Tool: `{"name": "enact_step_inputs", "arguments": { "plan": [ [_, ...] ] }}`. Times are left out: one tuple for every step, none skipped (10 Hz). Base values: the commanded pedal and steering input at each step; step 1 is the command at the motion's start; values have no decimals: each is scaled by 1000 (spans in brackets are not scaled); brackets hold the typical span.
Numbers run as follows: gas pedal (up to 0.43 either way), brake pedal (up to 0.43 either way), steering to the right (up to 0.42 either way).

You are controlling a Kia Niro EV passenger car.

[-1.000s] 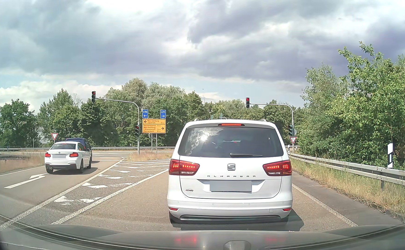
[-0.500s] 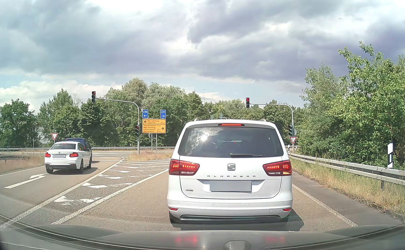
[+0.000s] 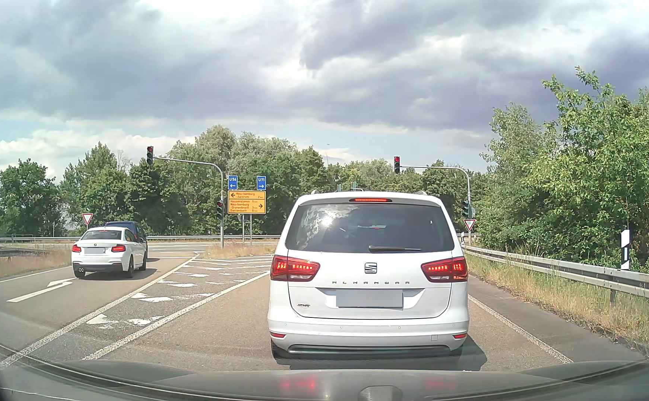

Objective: Follow the waypoints while adhering to traffic rules and regulations

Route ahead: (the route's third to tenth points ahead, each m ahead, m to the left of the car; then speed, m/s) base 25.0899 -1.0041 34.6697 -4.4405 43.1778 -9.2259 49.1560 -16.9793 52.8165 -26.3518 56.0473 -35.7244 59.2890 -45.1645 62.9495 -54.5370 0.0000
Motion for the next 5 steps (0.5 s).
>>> {"name": "enact_step_inputs", "arguments": {
  "plan": [
    [0,305,10],
    [0,305,10],
    [0,311,10],
    [0,305,10],
    [0,305,10]
  ]
}}
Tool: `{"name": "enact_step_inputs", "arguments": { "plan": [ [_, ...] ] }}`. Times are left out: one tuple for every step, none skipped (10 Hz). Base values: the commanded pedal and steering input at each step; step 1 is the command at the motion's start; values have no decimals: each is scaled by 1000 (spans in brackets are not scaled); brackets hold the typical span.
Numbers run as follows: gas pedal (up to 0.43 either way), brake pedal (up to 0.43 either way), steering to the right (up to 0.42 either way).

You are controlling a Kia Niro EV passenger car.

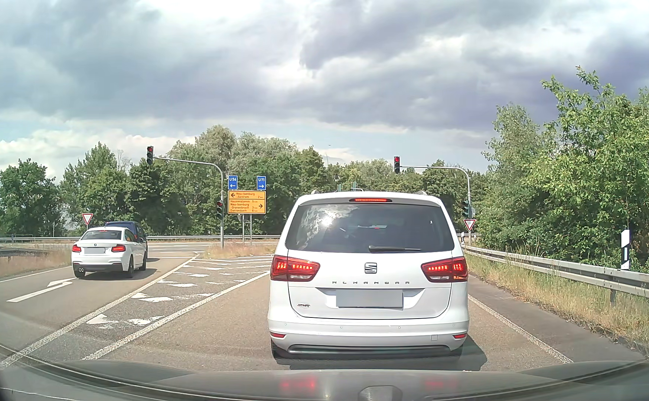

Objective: Follow the waypoints while adhering to traffic rules and regulations

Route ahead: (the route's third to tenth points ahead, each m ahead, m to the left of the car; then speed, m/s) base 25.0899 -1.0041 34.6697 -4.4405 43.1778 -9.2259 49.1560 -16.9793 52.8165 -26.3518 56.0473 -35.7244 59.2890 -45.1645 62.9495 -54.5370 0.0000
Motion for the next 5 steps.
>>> {"name": "enact_step_inputs", "arguments": {
  "plan": [
    [0,305,10],
    [0,311,10],
    [0,305,10],
    [0,311,10],
    [0,311,10]
  ]
}}
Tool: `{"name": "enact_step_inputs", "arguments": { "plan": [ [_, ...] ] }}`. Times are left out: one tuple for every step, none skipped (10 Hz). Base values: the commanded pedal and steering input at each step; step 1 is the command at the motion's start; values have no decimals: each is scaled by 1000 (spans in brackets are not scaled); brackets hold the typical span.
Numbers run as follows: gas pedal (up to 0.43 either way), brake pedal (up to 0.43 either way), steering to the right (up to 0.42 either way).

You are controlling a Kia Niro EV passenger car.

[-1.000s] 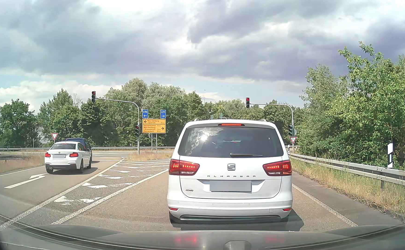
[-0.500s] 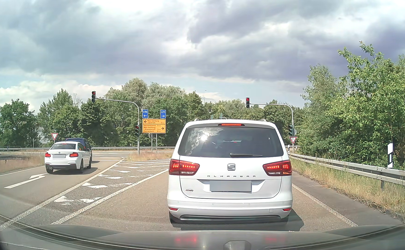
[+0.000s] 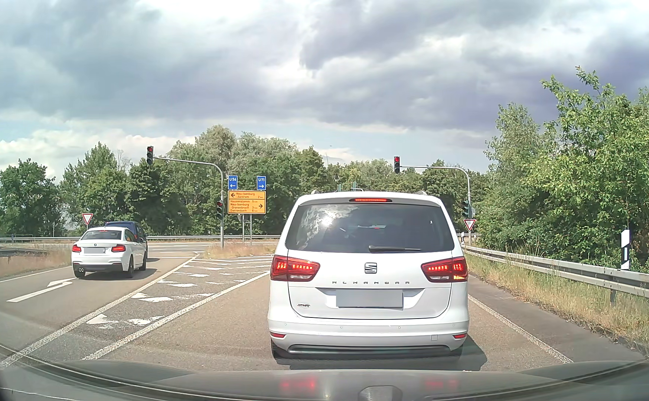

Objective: Follow the waypoints while adhering to traffic rules and regulations

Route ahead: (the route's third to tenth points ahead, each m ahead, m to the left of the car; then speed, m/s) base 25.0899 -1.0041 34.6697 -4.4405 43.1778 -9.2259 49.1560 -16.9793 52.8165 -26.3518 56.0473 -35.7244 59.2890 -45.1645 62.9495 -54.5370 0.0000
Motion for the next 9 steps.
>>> {"name": "enact_step_inputs", "arguments": {
  "plan": [
    [0,305,10],
    [0,305,10],
    [0,305,10],
    [0,305,10],
    [0,305,10],
    [0,305,10],
    [0,305,10],
    [0,311,10],
    [0,317,10]
  ]
}}
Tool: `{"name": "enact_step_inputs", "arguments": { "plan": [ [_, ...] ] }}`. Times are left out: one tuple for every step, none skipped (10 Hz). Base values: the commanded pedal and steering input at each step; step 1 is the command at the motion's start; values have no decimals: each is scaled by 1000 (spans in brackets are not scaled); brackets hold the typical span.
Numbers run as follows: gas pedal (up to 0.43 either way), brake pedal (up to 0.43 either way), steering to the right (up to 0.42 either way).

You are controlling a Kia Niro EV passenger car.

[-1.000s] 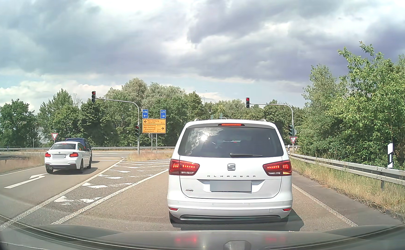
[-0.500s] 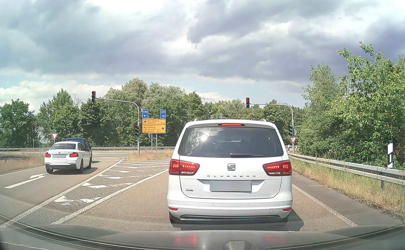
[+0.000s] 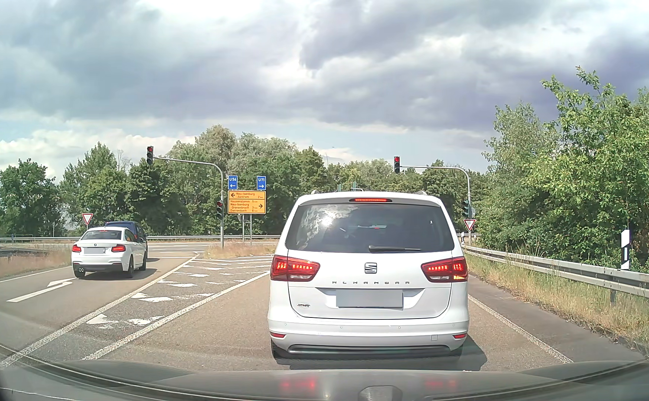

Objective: Follow the waypoints while adhering to traffic rules and regulations

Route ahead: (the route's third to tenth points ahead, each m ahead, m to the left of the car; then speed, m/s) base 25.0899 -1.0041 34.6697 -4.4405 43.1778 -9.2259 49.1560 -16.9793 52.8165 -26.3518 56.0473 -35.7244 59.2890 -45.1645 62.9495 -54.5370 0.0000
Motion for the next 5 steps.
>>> {"name": "enact_step_inputs", "arguments": {
  "plan": [
    [0,317,10],
    [0,317,10],
    [0,317,10],
    [0,317,10],
    [0,311,10]
  ]
}}
